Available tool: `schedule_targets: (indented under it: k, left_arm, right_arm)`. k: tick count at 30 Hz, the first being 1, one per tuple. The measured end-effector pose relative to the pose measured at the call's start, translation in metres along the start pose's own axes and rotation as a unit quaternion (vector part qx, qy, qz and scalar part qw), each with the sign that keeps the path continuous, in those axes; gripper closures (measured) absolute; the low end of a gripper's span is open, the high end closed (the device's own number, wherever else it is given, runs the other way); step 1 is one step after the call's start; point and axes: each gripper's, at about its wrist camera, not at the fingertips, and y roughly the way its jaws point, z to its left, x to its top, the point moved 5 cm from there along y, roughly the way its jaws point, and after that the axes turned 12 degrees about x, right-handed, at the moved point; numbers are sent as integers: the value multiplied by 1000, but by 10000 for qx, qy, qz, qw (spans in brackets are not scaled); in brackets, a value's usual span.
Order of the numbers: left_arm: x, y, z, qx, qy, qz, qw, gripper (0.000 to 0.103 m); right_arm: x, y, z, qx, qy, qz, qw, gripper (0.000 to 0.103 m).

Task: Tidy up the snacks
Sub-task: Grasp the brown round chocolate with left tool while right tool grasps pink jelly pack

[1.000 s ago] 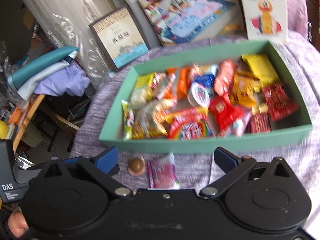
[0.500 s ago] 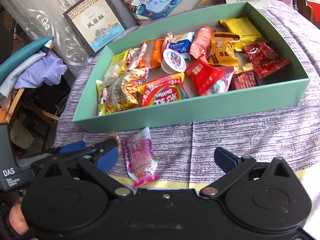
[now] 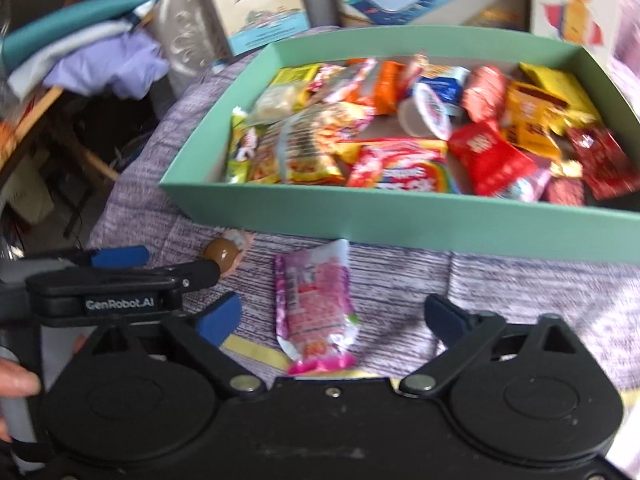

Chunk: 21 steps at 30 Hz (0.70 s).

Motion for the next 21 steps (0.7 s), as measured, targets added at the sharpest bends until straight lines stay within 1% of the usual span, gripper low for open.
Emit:
schedule_targets:
  k: [2,3,5,6,8,11,14,15,16,17,19,20,21]
  left_arm:
    - [-1,-1,3,8,-11,-7,10000,9]
    - [-2,-1,4,3,-19,-5,10000,9]
    - [-2,0,5,-24,-31,1,10000,8]
    - [-2,0,5,-36,-30,8,10000,7]
    - [0,1,4,-46,-8,10,10000,7]
    - [4,2,-2,-150,64,-3,9999,7]
    - [5,3,-13,-262,247,-38,9993,7]
    - [6,3,-17,-268,329,-61,9991,11]
    - [6,3,-21,-254,430,-94,9987,16]
    - [5,3,-25,-188,556,-173,9981,20]
    - [4,0,-34,-128,838,-342,9958,45]
    - [4,-2,-38,-187,916,-392,9948,51]
    - [3,-3,-41,-237,966,-423,9941,61]
  right_arm:
    - [-1,9,7,-131,-292,94,9994,24]
    - [-2,11,11,-293,-547,81,9980,27]
    - [-2,14,19,-554,-1035,108,9930,48]
    - [-2,13,20,-538,-1158,92,9918,57]
    - [1,10,18,-561,-1156,81,9917,70]
    - [2,3,2,-531,-879,35,9947,71]
    - [1,-5,-10,-611,-715,-21,9956,71]
    - [-2,-5,-13,-616,-656,-40,9959,71]
    - [-3,-6,-16,-619,-607,-56,9962,71]
    - [-3,-7,-18,-606,-573,-75,9965,71]
    - [-3,-7,-18,-626,-586,-84,9963,71]
    - [-3,-5,-17,-665,-639,-76,9957,70]
    - [-2,-4,-17,-704,-711,-75,9950,70]
